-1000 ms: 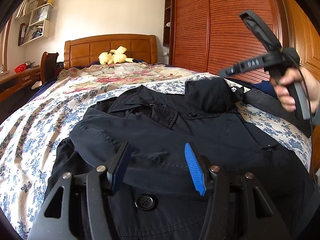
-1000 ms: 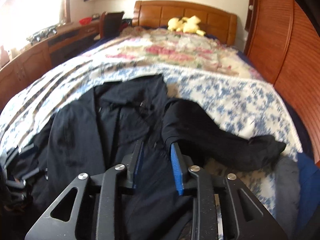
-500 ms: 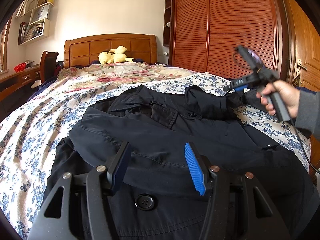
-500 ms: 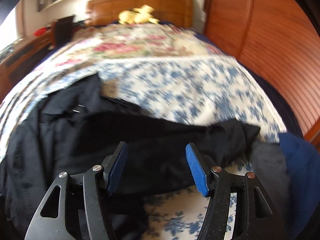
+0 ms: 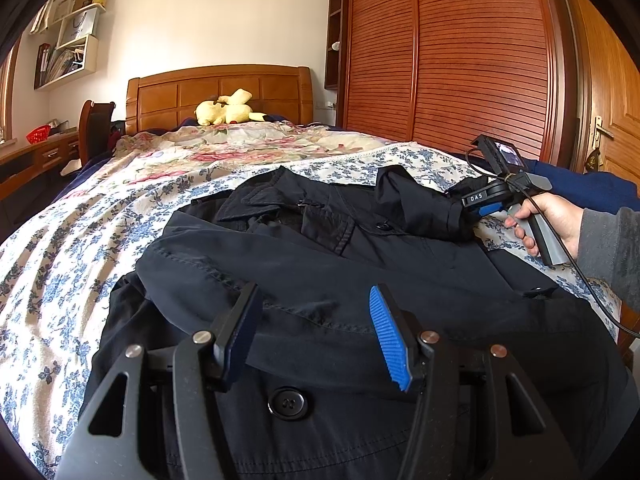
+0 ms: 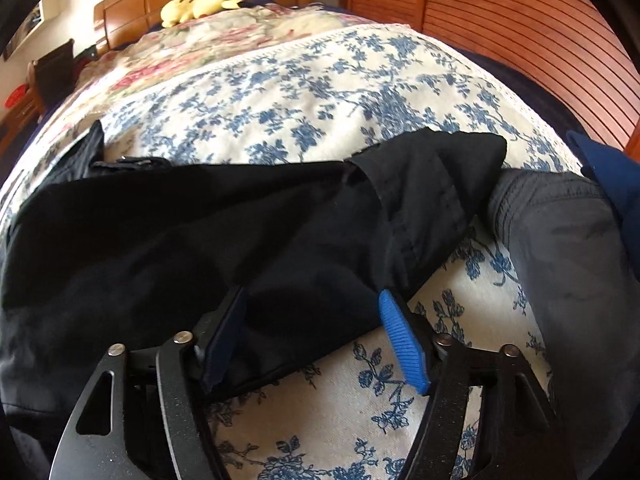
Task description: Fold large clothes
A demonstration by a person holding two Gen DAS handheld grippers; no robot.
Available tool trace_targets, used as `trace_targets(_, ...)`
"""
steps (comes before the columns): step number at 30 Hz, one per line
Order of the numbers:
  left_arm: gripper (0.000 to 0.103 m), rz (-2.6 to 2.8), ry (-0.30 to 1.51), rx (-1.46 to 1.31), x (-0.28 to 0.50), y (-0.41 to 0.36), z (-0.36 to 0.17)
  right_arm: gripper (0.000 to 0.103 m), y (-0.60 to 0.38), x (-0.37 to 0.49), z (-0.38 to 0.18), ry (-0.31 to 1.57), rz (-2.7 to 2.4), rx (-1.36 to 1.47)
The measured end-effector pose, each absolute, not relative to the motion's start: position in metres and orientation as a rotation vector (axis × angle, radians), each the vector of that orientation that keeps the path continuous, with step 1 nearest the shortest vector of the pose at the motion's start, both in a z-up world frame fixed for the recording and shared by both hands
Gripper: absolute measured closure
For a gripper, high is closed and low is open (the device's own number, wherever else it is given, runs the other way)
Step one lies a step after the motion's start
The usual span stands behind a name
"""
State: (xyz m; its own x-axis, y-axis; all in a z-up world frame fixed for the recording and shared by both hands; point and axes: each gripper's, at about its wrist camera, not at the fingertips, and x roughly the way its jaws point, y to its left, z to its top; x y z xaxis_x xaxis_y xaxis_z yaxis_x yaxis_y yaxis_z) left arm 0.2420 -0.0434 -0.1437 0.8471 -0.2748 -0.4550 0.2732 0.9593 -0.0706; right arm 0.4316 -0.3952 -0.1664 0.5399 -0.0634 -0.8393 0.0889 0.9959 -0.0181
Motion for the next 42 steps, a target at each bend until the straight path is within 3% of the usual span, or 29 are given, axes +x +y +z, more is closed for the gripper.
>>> trace_targets(8, 0.048, -0.289, 0.478, -0.002, 0.242, -0.043, -0.143, 0.021, -0.396, 0.431, -0.183, 1.032, -0.15, 0.004)
trace_targets(14, 0.048, -0.288, 0.48, 0.0, 0.242, -0.043, -0.143, 0.024, -0.391, 0.436, -0.185, 1.014, -0.097, -0.026)
trace_targets(16, 0.048, -0.287, 0.479, 0.004, 0.242, -0.043, -0.143, 0.033, -0.388, 0.438, -0.186, 1.009, -0.065, -0.031)
trace_targets(19, 0.048, -0.286, 0.479, 0.008, 0.241, -0.043, -0.143, 0.063, -0.382, 0.437, -0.185, 1.007, -0.008, -0.038)
trace_targets(21, 0.048, -0.286, 0.477, 0.008, 0.24, -0.043, -0.143, 0.097, -0.374, 0.436, -0.183, 1.014, 0.042, -0.04)
trace_targets(42, 0.048, -0.245, 0.441, -0.024, 0.193, -0.016, -0.11, 0.101, -0.242, 0.321, -0.045, 0.755, 0.323, -0.193)
